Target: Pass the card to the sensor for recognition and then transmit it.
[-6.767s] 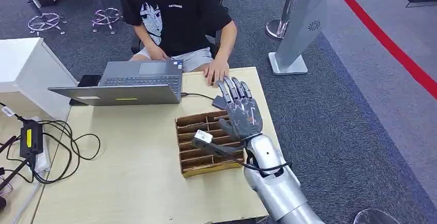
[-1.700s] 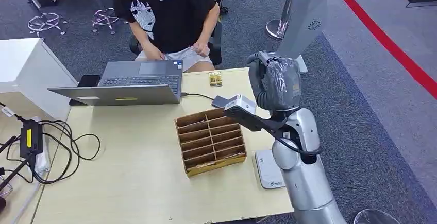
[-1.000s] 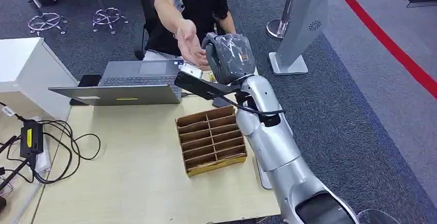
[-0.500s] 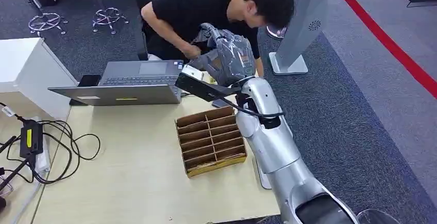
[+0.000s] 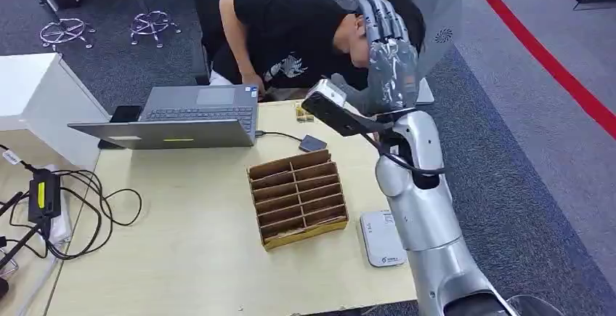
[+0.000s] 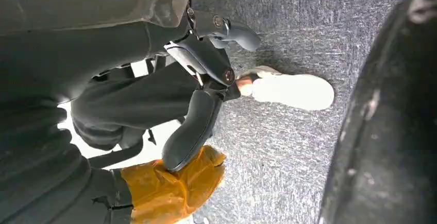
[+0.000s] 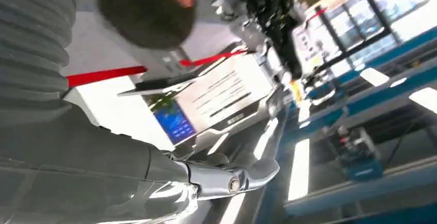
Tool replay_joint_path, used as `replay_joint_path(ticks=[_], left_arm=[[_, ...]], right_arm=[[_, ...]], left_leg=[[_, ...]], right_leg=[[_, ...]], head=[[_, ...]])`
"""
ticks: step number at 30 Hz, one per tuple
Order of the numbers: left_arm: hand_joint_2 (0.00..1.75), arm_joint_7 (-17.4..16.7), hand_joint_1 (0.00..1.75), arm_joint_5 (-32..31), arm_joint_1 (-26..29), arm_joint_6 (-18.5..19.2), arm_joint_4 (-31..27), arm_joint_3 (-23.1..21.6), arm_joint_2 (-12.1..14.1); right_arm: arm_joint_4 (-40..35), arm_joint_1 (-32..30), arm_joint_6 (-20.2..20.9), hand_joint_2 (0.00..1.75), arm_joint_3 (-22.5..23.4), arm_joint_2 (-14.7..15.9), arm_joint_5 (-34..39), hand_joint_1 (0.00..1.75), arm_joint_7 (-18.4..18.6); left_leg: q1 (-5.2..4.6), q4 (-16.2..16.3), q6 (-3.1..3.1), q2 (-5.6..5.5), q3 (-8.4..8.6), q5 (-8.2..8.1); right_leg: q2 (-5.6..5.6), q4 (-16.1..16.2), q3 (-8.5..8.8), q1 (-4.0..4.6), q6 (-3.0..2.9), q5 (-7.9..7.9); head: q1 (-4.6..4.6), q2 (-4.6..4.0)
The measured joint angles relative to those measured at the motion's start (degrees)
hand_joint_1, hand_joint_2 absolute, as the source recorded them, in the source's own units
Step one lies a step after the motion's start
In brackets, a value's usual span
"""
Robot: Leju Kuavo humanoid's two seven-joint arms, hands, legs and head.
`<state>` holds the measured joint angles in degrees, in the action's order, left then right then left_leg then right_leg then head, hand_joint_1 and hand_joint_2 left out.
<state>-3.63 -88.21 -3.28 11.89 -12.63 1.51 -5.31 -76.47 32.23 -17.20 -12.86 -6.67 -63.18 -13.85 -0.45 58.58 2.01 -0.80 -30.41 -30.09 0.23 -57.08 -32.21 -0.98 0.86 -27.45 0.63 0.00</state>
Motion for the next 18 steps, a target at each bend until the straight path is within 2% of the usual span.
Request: replay_joint_path(ticks=[9, 18], left_arm=[[1.75, -0.5, 0.0, 0.0, 0.2, -0.8, 0.4, 0.9, 0.1], [1.75, -0.6, 0.0, 0.0, 0.4, -1.0, 0.4, 1.8, 0.1]], right_arm=[[-4.1, -5.6, -0.6, 1.75, 15.1, 4.5, 10.0, 0.0, -5.2], [-2.9, -9.2, 0.5, 1.75, 32.8, 6.4, 15.6, 0.0, -8.9]], left_leg=[[0.0, 0.0, 0.04, -0.05, -0.03, -0.03], [0.0, 0.0, 0.04, -0.05, -0.03, -0.03]], right_leg=[[-0.07, 0.0, 0.0, 0.0, 0.0, 0.0], [-0.07, 0.0, 0.0, 0.0, 0.03, -0.02]], head=[[-0.02, 0.0], [0.0, 0.0]])
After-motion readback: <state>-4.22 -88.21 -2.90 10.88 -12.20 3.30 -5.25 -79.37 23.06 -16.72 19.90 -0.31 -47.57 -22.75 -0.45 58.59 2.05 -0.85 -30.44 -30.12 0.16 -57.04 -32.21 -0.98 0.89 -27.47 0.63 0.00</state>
